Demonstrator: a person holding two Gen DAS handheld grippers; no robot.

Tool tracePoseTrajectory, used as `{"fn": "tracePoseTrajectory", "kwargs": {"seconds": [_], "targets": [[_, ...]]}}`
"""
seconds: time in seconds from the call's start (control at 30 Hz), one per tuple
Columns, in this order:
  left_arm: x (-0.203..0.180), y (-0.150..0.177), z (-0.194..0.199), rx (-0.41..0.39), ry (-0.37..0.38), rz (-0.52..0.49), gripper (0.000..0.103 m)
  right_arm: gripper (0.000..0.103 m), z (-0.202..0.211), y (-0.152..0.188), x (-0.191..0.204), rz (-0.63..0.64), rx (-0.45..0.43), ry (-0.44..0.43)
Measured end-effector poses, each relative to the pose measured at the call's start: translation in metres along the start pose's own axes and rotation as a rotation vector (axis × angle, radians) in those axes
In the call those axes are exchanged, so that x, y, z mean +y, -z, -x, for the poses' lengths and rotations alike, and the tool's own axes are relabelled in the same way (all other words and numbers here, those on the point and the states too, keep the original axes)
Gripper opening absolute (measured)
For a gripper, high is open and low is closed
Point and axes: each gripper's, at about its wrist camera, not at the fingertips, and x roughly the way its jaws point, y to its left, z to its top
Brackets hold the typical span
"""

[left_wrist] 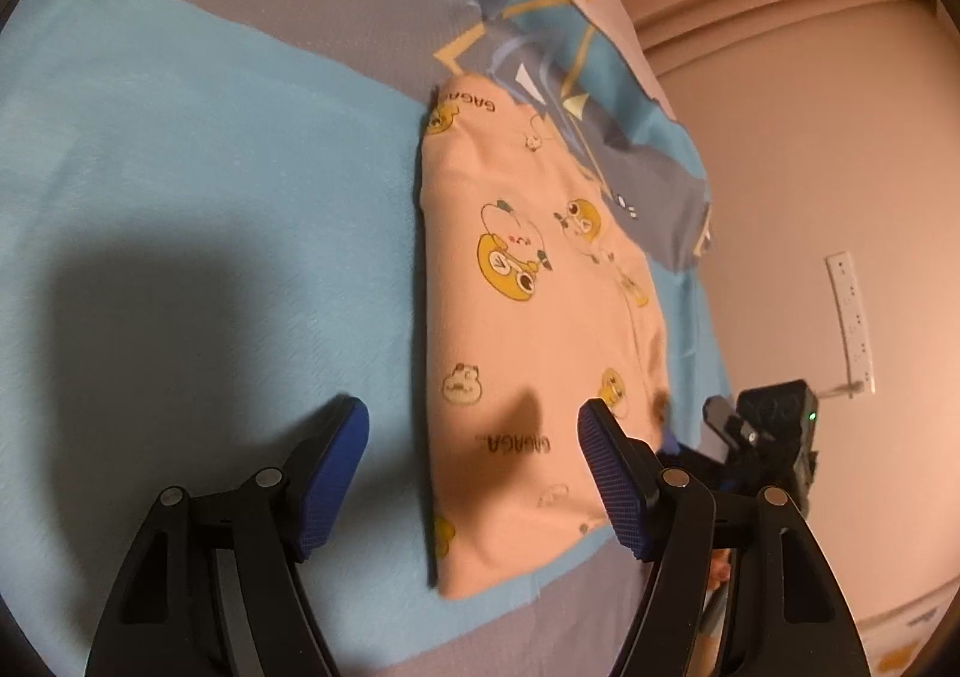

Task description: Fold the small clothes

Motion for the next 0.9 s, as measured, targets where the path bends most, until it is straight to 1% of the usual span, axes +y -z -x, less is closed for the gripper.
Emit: {"fn": "tracePoseTrajectory", "kwargs": {"seconds": [0.03, 0.1, 0.2, 0.33, 0.4, 0.53, 0.63, 0.7, 0.73, 0.77, 0.83, 0.9], "targets": [[0.000, -0.001, -0.001, -0.008, 0.007, 0.000, 0.071, 0.080, -0.004, -0.003, 0.001, 0.000, 0.008, -0.003], [-0.001, -0.005, -0.005, -0.012, 0.034, 0.011, 0.075, 0.075, -0.013, -0.008, 0.003, 0.005, 0.025, -0.001], [-0.005, -0.009, -0.012, -0.003, 0.049, -0.001, 0.075, 0.068, -0.027, -0.015, 0.006, 0.022, 0.050, 0.015], [-0.017, -0.015, -0.027, 0.010, 0.037, -0.036, 0.076, 0.062, -0.040, -0.024, 0.006, 0.035, 0.061, 0.028], [-0.021, -0.020, -0.033, 0.010, 0.027, -0.044, 0.075, 0.055, -0.046, -0.028, 0.006, 0.041, 0.069, 0.040], [-0.021, -0.025, -0.040, 0.000, 0.025, -0.029, 0.075, 0.050, -0.055, -0.035, 0.007, 0.062, 0.070, 0.055], [-0.027, -0.025, -0.044, -0.011, -0.016, -0.046, 0.075, 0.044, -0.060, -0.035, 0.010, 0.091, 0.065, 0.074], [-0.032, -0.024, -0.047, -0.023, -0.071, -0.063, 0.063, 0.038, -0.062, -0.034, 0.013, 0.114, 0.059, 0.097], [-0.033, -0.024, -0.048, -0.027, -0.092, -0.070, 0.049, 0.037, -0.062, -0.033, 0.014, 0.122, 0.055, 0.109], [-0.032, -0.023, -0.048, -0.029, -0.112, -0.073, 0.039, 0.034, -0.062, -0.032, 0.016, 0.132, 0.049, 0.119], [-0.029, -0.023, -0.047, -0.032, -0.113, -0.070, 0.036, 0.031, -0.062, -0.029, 0.020, 0.149, 0.045, 0.137], [-0.030, -0.021, -0.046, -0.035, -0.129, -0.080, 0.034, 0.029, -0.062, -0.027, 0.025, 0.174, 0.038, 0.159]]}}
